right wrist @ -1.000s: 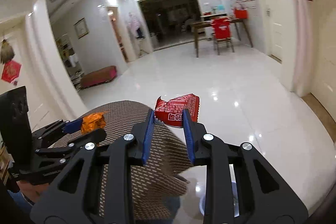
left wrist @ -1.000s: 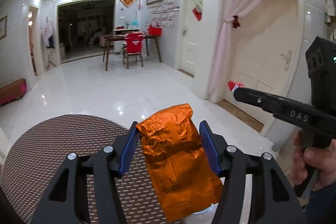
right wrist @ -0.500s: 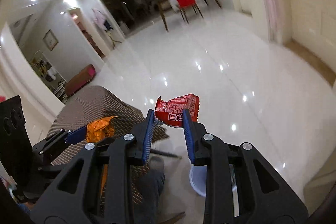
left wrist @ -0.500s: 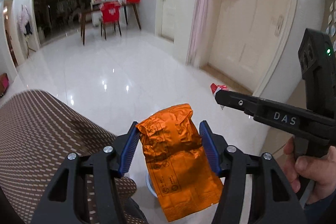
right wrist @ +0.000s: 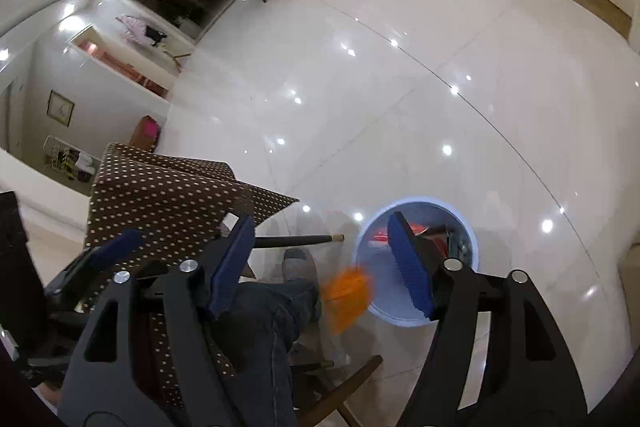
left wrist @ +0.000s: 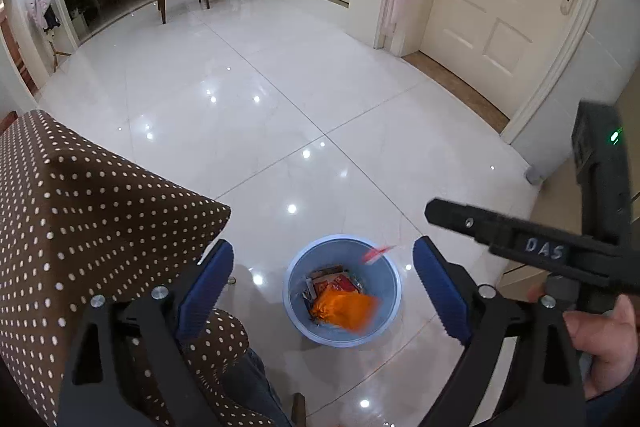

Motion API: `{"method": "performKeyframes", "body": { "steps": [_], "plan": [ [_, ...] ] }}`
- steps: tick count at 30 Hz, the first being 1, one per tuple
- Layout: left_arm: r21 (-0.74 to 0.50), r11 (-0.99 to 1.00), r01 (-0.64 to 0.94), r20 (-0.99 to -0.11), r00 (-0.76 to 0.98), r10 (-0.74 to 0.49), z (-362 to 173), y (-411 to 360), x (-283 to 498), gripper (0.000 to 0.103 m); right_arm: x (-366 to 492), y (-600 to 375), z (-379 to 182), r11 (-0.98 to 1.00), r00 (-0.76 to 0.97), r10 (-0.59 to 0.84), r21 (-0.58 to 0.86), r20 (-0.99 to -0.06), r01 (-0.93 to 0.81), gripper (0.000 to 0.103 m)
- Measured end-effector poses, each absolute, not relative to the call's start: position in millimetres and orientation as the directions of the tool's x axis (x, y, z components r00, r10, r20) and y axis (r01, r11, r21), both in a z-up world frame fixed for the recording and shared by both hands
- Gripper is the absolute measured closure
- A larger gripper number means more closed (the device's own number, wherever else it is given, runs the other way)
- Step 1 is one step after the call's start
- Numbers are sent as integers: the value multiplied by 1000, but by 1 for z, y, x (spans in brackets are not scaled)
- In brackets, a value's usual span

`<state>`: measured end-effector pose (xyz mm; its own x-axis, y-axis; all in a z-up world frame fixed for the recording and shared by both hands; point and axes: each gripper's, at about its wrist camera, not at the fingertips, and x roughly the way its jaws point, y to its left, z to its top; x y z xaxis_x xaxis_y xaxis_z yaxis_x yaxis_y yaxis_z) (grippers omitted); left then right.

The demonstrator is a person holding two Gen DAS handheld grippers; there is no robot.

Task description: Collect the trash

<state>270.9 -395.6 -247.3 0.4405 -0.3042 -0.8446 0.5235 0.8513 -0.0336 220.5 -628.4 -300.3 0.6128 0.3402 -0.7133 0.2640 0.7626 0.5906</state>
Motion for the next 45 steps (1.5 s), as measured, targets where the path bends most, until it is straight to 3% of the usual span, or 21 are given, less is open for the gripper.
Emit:
{"method": "performKeyframes", "body": {
  "steps": [2, 4, 9, 17, 24, 26, 34, 45],
  "plan": [
    [-26, 854, 520, -837, 456, -303, -242, -388, 265, 11, 220, -628, -300, 760, 616, 331, 589, -715, 275, 11],
    [-18, 855, 518, -824, 477, -306, -234, -385, 261, 10, 215, -629, -296, 762, 624, 311, 581, -717, 287, 6],
    [10, 857, 515, -785, 535, -312, -200, -372, 246, 9, 210, -629, -277, 776, 644, 257, 551, -720, 307, 6],
    [-17, 884, 467, -662, 658, -360, -130, -307, 215, 6, 194, -581, -197, 830, 724, 222, 516, -653, 211, 6],
    [140, 953, 267, -456, 872, -177, -75, -234, 176, 6, 176, -497, -108, 909, 798, 188, 409, -573, 79, 6],
    [160, 959, 234, -448, 883, -141, -65, -217, 169, 5, 172, -472, -87, 928, 815, 180, 371, -551, 46, 6],
    [83, 993, 80, -391, 920, -42, -25, -143, 136, 5, 151, -386, -25, 969, 872, 150, 246, -467, -34, 6],
    [24, 1000, -12, -297, 955, 19, 11, -84, 83, 5, 107, -303, 34, 992, 944, 109, 89, -311, -85, 6]
  ]
}}
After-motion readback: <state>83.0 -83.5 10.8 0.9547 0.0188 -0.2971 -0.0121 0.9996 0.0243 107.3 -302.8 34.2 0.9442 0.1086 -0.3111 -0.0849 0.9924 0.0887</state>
